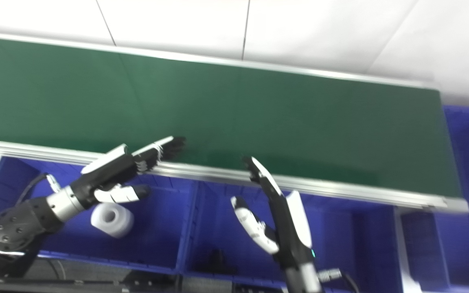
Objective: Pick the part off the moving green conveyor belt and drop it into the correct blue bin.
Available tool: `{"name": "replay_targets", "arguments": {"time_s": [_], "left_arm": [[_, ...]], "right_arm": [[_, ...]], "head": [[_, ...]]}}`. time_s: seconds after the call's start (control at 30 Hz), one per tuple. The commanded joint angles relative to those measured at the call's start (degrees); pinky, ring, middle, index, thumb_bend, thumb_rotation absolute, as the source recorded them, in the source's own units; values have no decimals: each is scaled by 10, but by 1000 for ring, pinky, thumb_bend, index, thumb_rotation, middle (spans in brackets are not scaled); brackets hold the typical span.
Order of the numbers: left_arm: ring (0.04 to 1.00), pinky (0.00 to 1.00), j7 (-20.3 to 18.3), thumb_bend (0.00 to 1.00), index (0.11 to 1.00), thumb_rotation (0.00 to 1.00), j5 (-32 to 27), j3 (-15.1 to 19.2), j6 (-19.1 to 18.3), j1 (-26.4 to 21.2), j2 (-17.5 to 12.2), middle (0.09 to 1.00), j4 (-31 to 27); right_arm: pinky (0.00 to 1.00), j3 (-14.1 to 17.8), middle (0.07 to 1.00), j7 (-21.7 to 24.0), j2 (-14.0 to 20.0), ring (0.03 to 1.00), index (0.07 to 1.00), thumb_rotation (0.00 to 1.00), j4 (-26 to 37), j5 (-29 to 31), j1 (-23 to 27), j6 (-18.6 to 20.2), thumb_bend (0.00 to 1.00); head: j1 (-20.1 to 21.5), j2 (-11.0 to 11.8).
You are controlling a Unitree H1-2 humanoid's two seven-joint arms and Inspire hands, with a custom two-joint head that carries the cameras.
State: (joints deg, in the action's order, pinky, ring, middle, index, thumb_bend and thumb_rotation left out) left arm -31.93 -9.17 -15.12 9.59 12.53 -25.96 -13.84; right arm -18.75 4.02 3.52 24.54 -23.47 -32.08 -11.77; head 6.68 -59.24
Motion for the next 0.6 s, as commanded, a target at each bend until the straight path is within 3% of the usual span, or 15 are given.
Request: {"name": "replay_targets", "arguments": {"time_s": [0.0, 0.17, 0.57], "left_arm": [[1000, 994, 0, 422, 1000, 728, -2, 8, 21, 4, -7, 1000, -21], [1000, 1000, -4, 430, 1000, 746, -8, 11, 18, 16, -11, 1000, -34], [1000, 1000, -10, 415, 1000, 726, -10, 9, 5, 39, -17, 1000, -48]], "right_arm": [[834, -3, 909, 0, -3, 889, 899, 841, 28, -2, -3, 2, 345], [826, -6, 910, 1, 0, 887, 897, 810, 23, 2, -1, -7, 339], [833, -14, 923, 17, 0, 894, 908, 818, 32, 3, 1, 17, 351]], "head": [[-1, 0], [-5, -1], [-10, 0]]}}
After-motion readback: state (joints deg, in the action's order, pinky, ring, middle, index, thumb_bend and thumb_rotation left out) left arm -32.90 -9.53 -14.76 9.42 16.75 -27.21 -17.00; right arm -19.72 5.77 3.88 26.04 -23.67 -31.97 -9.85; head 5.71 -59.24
